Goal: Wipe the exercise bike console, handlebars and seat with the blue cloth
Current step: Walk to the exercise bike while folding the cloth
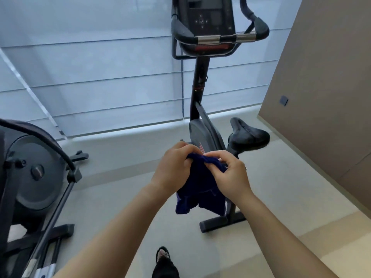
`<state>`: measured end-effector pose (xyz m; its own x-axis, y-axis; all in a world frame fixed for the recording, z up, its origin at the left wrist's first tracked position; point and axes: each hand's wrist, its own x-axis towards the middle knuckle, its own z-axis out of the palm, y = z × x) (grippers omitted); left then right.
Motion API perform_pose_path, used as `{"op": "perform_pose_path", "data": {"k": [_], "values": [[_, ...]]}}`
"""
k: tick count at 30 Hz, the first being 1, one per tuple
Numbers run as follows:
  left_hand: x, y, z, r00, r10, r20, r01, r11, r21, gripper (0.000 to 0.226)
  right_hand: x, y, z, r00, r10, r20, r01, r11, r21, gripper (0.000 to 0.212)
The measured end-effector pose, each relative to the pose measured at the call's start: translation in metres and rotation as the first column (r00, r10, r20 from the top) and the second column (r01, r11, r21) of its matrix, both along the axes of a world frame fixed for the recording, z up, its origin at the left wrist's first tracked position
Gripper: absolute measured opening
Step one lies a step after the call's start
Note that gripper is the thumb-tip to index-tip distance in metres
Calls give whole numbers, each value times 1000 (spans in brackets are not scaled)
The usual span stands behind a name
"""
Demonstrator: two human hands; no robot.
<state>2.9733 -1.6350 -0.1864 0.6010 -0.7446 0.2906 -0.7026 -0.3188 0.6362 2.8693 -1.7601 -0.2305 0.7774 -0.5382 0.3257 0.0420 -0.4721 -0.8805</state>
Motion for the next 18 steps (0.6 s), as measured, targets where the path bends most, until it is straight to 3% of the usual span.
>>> {"op": "perform_pose_path", "data": {"k": [9, 18], "values": [[190, -106, 34, 987, -161, 28, 162, 986, -25, 33, 174, -86, 28, 976, -179, 125, 174, 984, 44, 26], [312, -232, 84, 988, -118, 102, 138, 967, -216, 28, 300, -206, 81, 922, -289, 255, 318, 945, -79, 33]]}}
